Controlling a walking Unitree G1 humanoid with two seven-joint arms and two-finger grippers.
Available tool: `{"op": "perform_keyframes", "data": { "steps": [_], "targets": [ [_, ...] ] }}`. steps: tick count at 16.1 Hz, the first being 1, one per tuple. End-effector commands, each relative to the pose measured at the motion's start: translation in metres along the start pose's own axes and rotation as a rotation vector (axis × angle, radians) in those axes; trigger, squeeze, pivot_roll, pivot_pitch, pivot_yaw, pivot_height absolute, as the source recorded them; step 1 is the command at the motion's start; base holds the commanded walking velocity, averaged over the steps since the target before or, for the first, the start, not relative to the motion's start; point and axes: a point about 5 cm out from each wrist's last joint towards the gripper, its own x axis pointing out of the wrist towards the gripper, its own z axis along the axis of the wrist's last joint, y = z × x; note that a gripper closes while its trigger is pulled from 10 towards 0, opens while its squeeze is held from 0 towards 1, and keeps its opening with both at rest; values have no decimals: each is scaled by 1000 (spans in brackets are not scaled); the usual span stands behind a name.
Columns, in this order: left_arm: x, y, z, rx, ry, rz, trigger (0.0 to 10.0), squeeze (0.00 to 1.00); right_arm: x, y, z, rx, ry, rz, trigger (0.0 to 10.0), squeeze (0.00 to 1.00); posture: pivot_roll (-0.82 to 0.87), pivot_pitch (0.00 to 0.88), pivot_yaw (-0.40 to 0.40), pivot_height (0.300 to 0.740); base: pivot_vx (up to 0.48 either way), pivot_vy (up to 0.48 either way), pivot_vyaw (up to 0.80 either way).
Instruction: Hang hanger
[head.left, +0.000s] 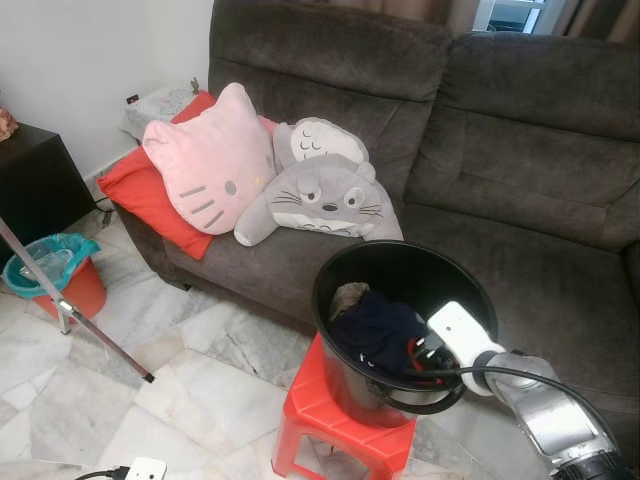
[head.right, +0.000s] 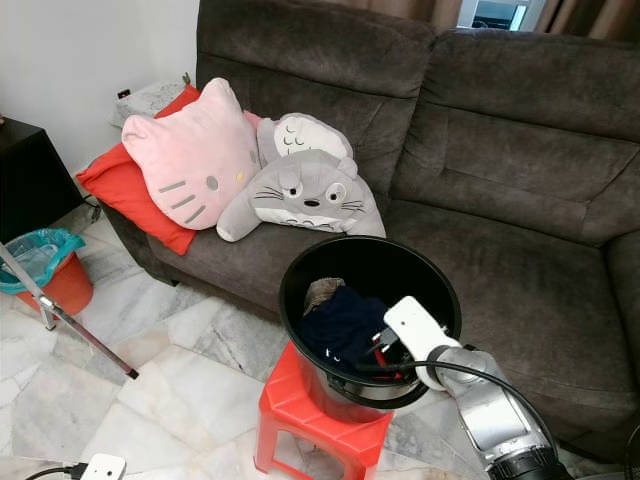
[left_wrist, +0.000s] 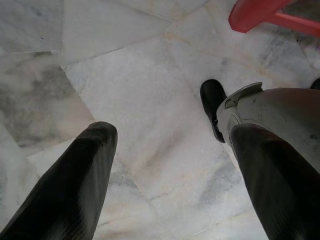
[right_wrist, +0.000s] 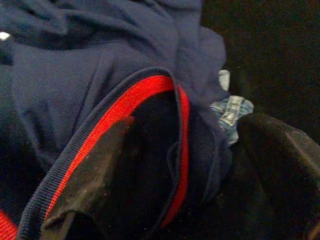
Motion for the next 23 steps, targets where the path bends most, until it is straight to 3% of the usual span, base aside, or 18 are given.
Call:
{"op": "perform_keyframes", "data": {
  "steps": [1, 3, 4, 5, 23],
  "targets": [
    [0, 0, -2, 19, 11, -3, 10000, 0, 0, 0, -7, 2, 35, 7, 10000, 0, -176, 0, -25, 732, 0, 0, 0],
    [0, 1, -2, 18, 10, -1, 10000, 0, 1, -5, -6, 21, 18, -35, 10000, 0, -175, 0, -24, 732, 0, 0, 0],
    [0, 1, -2, 18, 9, 0, 10000, 0, 1, -7, -6, 25, 15, -50, 7059, 0, -175, 0, -24, 732, 0, 0, 0],
    [0, 1, -2, 19, 9, 0, 10000, 0, 1, -9, -6, 23, 15, -64, 78, 0, -175, 0, -24, 732, 0, 0, 0],
    [0, 1, -1, 25, 8, -2, 10000, 0, 3, -7, -10, 43, 20, -65, 0, 0, -174, 0, -22, 732, 0, 0, 0]
  ]
}}
